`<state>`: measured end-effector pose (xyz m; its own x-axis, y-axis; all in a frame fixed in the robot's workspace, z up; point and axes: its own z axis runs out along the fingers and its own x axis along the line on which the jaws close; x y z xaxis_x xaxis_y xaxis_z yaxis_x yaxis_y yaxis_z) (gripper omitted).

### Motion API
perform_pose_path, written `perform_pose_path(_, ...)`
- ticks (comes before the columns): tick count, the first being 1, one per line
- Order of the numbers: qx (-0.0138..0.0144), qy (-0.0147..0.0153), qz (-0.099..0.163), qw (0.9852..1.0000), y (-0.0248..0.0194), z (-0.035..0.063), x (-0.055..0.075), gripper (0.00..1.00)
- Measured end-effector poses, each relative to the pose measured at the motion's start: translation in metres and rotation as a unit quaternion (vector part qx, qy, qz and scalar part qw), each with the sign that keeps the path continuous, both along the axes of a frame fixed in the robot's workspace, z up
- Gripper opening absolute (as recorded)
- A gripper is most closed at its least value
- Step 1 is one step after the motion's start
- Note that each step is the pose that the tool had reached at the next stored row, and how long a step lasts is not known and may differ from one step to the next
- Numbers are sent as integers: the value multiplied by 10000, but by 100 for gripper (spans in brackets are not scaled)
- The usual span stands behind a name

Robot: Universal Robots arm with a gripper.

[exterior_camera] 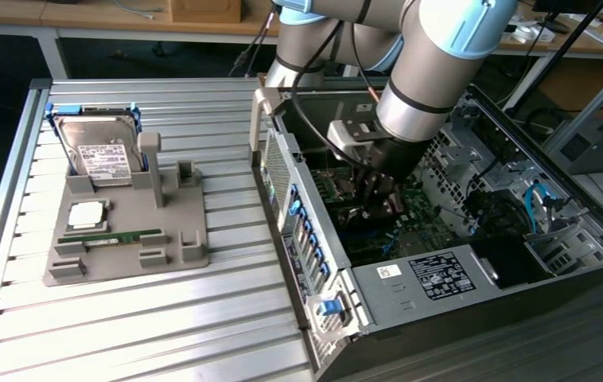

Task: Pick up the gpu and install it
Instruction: 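Insert the gpu into the slot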

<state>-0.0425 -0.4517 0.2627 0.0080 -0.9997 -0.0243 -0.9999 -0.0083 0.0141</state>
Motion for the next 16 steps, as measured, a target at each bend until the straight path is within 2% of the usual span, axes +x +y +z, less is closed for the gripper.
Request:
perform_pose_path(6,-2,0,303,9995,0,0,-1,27)
perform_pose_path(13,2,-1,345,9994,3,3,0,27)
perform_pose_path(16,-15,0,347,9994,0,14,0,27)
